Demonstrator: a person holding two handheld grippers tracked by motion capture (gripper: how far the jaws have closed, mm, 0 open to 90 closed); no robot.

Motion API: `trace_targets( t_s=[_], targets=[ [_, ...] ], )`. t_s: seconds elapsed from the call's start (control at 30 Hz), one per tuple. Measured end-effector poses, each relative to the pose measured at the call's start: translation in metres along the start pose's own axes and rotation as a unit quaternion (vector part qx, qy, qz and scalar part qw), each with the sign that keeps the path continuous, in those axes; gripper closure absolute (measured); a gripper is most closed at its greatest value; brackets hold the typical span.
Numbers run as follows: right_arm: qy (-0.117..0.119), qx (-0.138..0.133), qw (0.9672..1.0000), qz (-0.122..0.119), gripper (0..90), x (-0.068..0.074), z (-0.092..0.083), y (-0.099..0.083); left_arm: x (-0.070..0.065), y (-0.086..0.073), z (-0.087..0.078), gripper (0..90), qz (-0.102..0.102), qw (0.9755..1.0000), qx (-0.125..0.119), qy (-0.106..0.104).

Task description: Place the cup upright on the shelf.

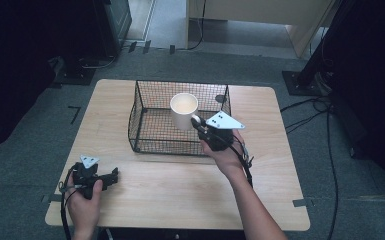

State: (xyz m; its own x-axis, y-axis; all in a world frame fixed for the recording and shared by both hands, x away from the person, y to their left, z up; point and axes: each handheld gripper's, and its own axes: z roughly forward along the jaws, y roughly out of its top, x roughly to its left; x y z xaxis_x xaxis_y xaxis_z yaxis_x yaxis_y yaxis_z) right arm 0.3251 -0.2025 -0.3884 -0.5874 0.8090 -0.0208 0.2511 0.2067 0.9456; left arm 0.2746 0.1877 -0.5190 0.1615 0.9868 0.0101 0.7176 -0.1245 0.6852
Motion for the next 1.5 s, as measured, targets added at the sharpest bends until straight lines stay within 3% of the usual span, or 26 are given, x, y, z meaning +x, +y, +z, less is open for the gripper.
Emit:
trace_targets(
  t_s=[0.57,0.67,0.83,1.1,1.27,1.5],
  targets=[
    [0.020,0.005,0.9998,-0.001,80.7,-0.020,0.046,0.003,0.000,0.000,0.000,0.0,0.001,1.0000,0.001,0.000],
    [0.022,0.011,0.9996,-0.014,80.7,-0.024,0.056,0.004,0.000,0.000,0.000,0.0,0.000,1.0000,0.001,0.000],
    [0.033,0.015,0.9992,-0.015,80.7,-0.027,0.064,0.003,-0.001,0.000,0.001,0.0,-0.001,1.0000,-0.001,-0.001],
    [0.053,0.046,0.9975,-0.009,80.7,-0.035,0.083,0.000,-0.001,0.001,0.001,0.0,0.001,1.0000,-0.001,-0.001],
    [0.055,0.077,0.9952,-0.023,80.7,-0.035,0.095,0.000,-0.001,0.001,0.001,0.0,0.001,1.0000,-0.001,-0.001],
    [0.060,0.098,0.9930,-0.032,80.7,-0.034,0.105,-0.001,-0.001,0.001,0.001,0.0,0.001,1.0000,-0.001,-0.001]
  ],
)
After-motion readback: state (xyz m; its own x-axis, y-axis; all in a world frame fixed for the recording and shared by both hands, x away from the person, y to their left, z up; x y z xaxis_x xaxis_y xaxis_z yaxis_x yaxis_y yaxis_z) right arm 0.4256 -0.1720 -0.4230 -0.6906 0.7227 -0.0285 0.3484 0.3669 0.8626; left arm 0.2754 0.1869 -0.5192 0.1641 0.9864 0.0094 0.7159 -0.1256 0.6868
